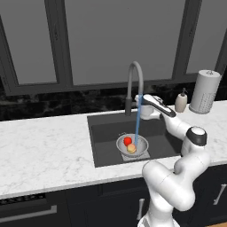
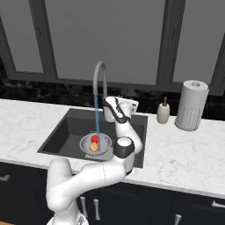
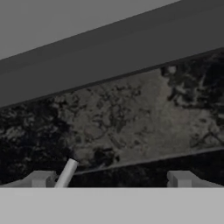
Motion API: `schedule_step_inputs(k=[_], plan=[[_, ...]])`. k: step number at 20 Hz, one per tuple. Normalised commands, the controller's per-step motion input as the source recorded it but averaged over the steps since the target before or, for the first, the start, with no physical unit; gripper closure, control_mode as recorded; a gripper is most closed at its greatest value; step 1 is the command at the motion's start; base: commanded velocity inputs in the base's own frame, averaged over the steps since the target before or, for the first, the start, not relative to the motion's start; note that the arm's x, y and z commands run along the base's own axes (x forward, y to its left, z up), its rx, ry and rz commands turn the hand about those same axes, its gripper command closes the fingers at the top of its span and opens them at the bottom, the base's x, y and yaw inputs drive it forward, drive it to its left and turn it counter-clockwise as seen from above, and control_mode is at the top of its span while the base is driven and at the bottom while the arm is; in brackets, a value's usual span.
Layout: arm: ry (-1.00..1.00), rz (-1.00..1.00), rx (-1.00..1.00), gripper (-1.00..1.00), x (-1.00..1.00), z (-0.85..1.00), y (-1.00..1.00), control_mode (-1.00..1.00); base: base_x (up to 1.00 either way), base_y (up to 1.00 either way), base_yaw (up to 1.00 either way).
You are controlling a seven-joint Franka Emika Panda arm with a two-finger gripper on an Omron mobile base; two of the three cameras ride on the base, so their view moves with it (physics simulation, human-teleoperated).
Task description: Put the colander in the sink, put the apple, peach in the colander, and turn on the sink faucet and pour water over the colander.
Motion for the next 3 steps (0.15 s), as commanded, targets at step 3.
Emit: schedule_step_inputs(k=[3], plan=[[0.00, 0.00, 0.00, -1.00, 0.00, 0.00, -0.05, -1.00, 0.00, 0.00, 0.00]])
